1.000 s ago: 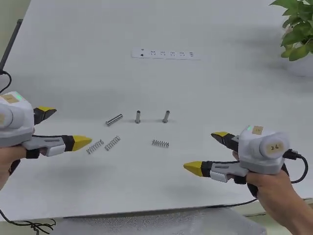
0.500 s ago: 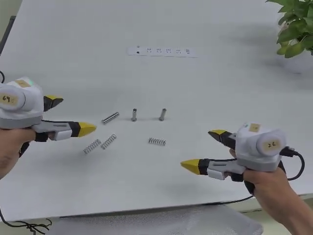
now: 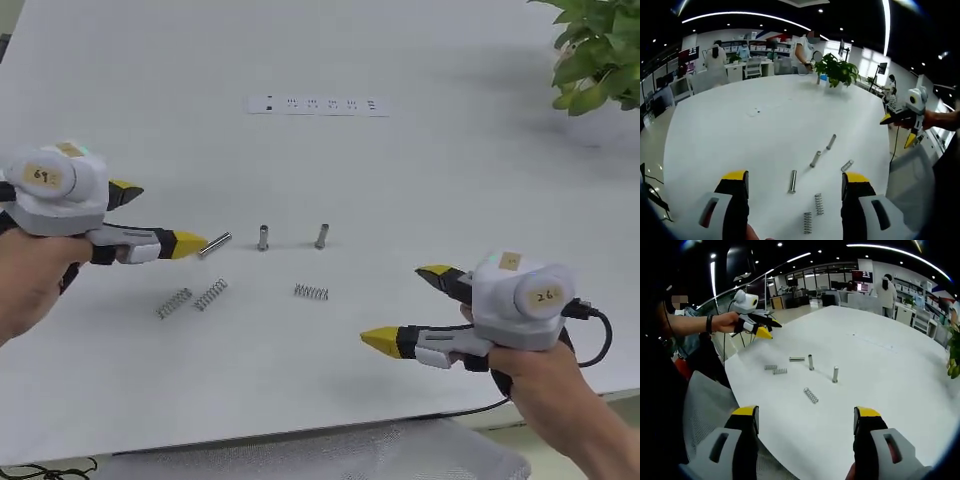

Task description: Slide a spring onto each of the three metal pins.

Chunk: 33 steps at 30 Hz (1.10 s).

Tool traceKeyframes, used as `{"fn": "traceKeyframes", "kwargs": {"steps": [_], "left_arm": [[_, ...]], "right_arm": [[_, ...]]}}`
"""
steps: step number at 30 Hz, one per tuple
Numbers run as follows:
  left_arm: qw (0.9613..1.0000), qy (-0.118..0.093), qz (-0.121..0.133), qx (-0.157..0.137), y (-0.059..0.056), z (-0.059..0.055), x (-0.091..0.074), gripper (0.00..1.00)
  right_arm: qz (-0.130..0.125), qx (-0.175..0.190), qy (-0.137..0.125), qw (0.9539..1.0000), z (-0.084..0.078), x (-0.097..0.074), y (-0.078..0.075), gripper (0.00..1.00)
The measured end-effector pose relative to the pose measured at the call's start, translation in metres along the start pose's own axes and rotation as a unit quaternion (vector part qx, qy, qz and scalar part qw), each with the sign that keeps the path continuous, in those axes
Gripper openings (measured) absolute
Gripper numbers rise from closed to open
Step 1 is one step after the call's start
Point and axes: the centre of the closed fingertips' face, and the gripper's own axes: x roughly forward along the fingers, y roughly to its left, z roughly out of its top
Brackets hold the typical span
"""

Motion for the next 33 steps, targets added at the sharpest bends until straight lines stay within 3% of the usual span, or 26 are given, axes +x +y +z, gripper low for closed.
{"fn": "traceKeyframes", "kwargs": {"steps": [6, 17, 23, 28, 33], "left_arm": [[1.0000, 0.009, -0.004, -0.002, 0.005, -0.003, 0.021, 0.71], [0.9995, 0.030, -0.013, -0.002, 0.002, -0.015, 0.048, 0.68], [0.9987, 0.048, -0.017, -0.001, 0.000, -0.026, 0.064, 0.65], [0.9970, 0.076, -0.008, 0.011, 0.002, -0.043, 0.080, 0.63], [0.9963, 0.085, -0.004, 0.013, -0.001, -0.048, 0.085, 0.56]], "right_arm": [[0.000, 0.002, 0.002, 1.0000, -0.001, 0.001, 0.000, 0.77], [-0.003, 0.006, 0.002, 1.0000, -0.003, 0.003, -0.006, 0.77], [-0.001, 0.006, 0.004, 1.0000, -0.004, 0.003, -0.007, 0.77], [-0.003, 0.009, 0.005, 0.9999, -0.006, 0.001, -0.008, 0.77], [-0.005, 0.013, 0.007, 0.9999, -0.010, -0.001, -0.009, 0.76]]}}
